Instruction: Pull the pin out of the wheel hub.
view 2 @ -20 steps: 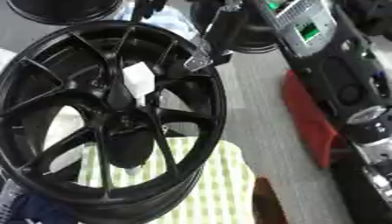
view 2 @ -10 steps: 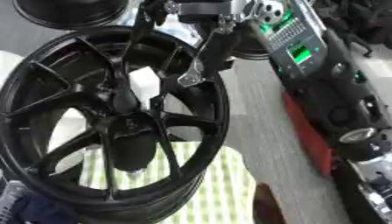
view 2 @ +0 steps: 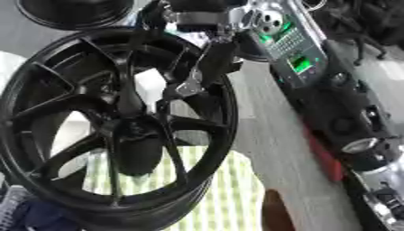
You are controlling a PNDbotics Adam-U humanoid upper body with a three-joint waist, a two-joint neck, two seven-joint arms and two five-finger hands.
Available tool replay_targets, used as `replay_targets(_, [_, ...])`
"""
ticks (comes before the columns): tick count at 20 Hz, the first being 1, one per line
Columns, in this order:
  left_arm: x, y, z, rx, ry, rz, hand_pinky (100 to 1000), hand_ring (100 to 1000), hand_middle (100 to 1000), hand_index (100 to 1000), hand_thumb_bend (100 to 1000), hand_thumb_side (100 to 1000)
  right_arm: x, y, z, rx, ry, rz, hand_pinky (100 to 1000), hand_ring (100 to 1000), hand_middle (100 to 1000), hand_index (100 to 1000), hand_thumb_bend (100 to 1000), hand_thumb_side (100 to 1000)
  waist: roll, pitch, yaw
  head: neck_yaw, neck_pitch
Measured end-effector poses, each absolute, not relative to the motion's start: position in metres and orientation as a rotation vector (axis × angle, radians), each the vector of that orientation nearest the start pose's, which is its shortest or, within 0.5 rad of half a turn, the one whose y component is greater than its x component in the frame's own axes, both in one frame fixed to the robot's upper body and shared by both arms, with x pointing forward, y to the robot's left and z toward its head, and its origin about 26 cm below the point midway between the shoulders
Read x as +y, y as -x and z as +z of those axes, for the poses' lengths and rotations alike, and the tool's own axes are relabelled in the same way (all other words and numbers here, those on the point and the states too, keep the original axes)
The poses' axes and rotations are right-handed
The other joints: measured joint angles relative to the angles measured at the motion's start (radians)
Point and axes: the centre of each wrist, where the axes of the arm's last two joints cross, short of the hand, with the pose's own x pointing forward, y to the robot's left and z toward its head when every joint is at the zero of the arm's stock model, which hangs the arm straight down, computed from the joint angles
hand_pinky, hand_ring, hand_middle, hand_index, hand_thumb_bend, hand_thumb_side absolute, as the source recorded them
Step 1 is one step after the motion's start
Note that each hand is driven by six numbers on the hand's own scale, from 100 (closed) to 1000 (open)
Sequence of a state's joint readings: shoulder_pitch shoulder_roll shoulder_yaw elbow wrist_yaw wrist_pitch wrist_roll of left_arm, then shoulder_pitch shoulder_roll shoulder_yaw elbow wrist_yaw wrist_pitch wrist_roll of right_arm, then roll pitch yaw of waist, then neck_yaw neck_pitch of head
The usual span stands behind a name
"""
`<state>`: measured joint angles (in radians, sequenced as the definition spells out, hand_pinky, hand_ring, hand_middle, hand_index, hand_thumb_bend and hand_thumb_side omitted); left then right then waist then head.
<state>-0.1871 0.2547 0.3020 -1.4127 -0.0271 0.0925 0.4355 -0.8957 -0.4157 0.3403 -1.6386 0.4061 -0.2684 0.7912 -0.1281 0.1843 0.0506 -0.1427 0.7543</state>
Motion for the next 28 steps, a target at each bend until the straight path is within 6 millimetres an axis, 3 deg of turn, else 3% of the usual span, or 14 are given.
replay_targets(10, [0.372,-0.318,0.034,-1.519,-0.716,0.370,793,907,576,711,572,523,-0.152,-0.387,0.277,2.405,-0.444,-2.637,707,698,693,795,458,278,0.009,0.023,0.019,-0.029,0.000])
replay_targets(28, [0.367,-0.322,0.036,-1.533,-0.690,0.362,795,909,578,711,563,529,-0.154,-0.392,0.272,2.420,-0.460,-2.724,686,682,671,761,453,257,0.024,0.051,0.037,-0.052,-0.001])
